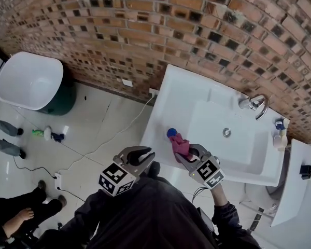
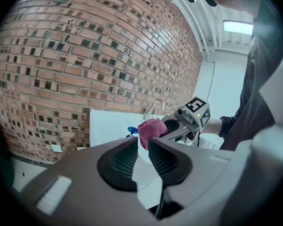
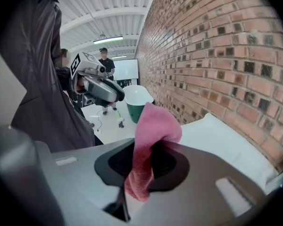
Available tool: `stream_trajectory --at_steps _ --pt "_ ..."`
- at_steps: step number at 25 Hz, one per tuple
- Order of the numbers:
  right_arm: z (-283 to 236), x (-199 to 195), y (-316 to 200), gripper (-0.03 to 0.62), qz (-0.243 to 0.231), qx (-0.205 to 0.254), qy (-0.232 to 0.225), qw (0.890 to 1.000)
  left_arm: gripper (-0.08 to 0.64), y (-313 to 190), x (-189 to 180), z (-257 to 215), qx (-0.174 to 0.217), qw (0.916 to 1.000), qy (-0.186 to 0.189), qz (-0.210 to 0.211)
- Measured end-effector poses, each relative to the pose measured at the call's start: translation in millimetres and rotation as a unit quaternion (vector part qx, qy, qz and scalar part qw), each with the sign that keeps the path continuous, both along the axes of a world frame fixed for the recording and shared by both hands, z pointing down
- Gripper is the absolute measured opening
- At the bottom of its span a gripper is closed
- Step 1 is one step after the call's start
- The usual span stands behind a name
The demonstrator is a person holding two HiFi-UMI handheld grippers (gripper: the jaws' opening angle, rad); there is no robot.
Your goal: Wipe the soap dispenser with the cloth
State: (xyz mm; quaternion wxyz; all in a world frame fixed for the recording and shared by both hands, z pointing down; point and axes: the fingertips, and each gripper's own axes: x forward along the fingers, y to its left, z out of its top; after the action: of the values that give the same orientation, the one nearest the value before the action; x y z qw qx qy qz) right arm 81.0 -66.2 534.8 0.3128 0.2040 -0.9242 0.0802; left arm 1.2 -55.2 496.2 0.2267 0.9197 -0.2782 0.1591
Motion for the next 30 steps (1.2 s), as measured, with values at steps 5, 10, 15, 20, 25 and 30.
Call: stream_trajectory --at_steps 5,10,15,20,25,30 --pt "37 0 9 0.066 -0.014 0.016 0.033 0.999 0.055 5 7 1 0.0 0.9999 -0.009 0.013" --pt "77 -7 4 0.066 -0.049 0.009 0.068 0.996 0.055 9 5 0 -0.002 0.9998 -0.019 0.008" --pt "120 -12 3 0.066 -0.076 -0.038 0.1 0.991 0.058 10 2 4 -0.006 0.9997 -0.025 -0.002" --pt "134 -13 6 0.067 -0.072 -0.071 0.099 0.99 0.08 4 13 7 -0.001 0.9994 -0.034 0.007" --pt "79 14 6 0.067 -0.028 -0.091 0.036 0.995 0.125 -7 17 15 -0.009 0.9993 -0.036 -0.002" --pt "27 43 -38 0.066 0.067 -0.126 -0.099 0.985 0.179 -12 26 34 -0.033 0.9983 -0.049 0.0"
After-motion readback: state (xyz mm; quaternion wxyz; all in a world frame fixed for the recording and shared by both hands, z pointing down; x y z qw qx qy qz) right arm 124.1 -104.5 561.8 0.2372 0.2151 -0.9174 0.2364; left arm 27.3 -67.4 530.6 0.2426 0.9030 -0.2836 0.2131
